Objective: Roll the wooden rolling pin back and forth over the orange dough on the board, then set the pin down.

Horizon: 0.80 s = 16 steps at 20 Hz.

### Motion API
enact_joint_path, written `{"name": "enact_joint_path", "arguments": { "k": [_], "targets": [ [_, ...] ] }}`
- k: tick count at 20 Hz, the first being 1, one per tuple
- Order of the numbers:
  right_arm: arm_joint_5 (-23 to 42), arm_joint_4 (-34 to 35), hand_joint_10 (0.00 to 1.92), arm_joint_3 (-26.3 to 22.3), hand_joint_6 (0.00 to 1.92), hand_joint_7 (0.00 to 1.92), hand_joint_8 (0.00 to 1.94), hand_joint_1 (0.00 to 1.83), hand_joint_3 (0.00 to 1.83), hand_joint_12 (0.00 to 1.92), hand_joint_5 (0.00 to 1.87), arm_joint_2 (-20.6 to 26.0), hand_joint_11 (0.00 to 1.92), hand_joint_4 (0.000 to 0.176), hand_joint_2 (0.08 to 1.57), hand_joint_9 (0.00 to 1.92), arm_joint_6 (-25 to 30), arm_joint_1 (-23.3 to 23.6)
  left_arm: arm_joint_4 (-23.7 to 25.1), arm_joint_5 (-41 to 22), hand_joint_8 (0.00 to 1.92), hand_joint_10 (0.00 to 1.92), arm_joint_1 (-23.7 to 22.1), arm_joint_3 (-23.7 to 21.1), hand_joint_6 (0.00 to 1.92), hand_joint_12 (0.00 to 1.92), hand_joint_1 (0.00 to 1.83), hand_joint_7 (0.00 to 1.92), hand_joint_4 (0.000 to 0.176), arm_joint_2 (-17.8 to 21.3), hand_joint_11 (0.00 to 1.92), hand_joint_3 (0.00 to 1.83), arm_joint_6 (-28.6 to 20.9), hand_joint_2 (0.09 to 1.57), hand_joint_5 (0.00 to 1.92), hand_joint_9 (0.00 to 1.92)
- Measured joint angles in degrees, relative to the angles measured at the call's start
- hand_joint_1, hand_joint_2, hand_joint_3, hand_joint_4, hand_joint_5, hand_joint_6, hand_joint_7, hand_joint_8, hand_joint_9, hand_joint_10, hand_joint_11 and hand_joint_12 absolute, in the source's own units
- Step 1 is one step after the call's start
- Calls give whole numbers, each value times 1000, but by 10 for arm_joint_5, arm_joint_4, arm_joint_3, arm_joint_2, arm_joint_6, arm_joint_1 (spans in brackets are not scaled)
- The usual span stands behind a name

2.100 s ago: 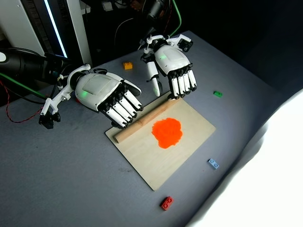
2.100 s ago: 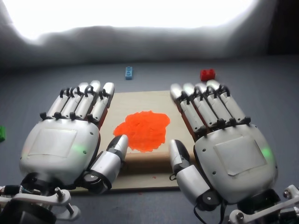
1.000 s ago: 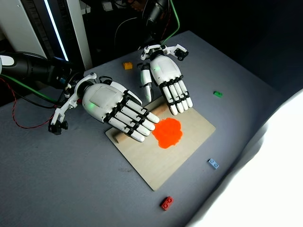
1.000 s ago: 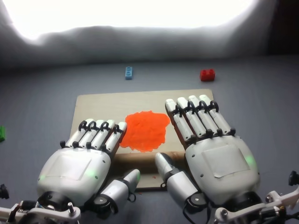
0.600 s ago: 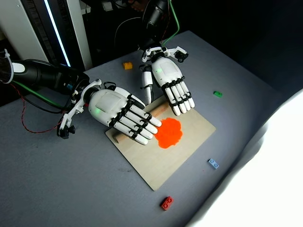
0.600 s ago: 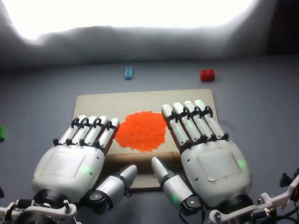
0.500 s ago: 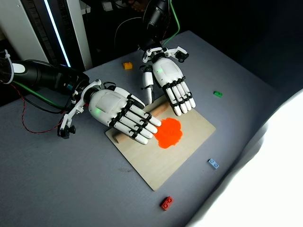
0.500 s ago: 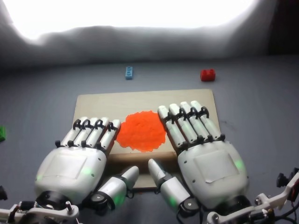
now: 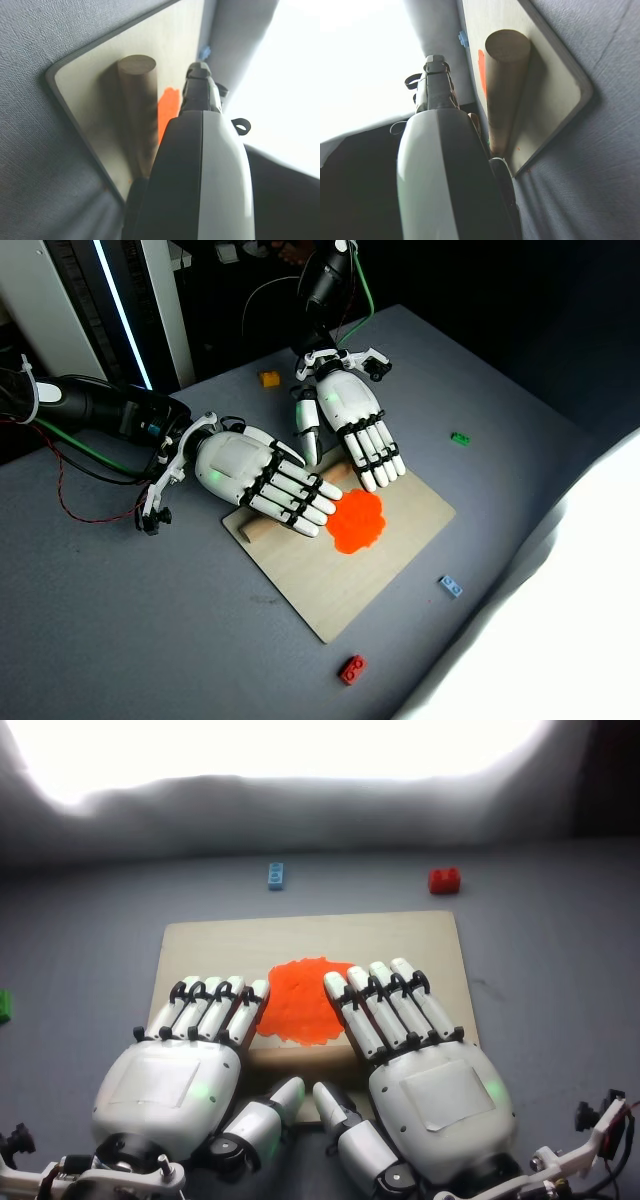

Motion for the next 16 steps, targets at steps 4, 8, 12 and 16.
{"name": "enact_joint_path", "arguments": {
  "k": [4, 8, 12, 16],
  "targets": [
    [-4, 8, 0, 11, 0, 0, 0, 0, 29, 0, 0, -7, 0, 0, 1389, 0, 2, 2, -1, -1, 0, 0, 5, 1, 0, 0, 0, 0, 0, 0, 0, 0, -3, 1443, 0, 0],
    [-10, 17, 0, 25, 0, 0, 0, 0, 8, 0, 0, -11, 0, 0, 1347, 0, 9, 11, -1, -3, 0, 0, 6, 1, 0, 0, 0, 0, 0, 0, 0, 0, -7, 1366, 0, 0],
    [-20, 20, 0, 32, 0, 0, 0, 0, 15, 0, 0, -13, 0, 0, 1364, 0, 13, 11, -4, -4, 0, 0, 7, 1, 0, 0, 0, 0, 0, -1, 0, 0, -7, 1359, 0, 0],
    [-23, 21, 0, 44, 0, 0, 0, 0, 23, 0, 0, -17, 0, 0, 1381, 0, 18, 11, -4, -5, 0, 0, 7, 3, 0, 0, 0, 0, 0, -9, 0, 0, -8, 1388, 0, 0]
  ]
}}
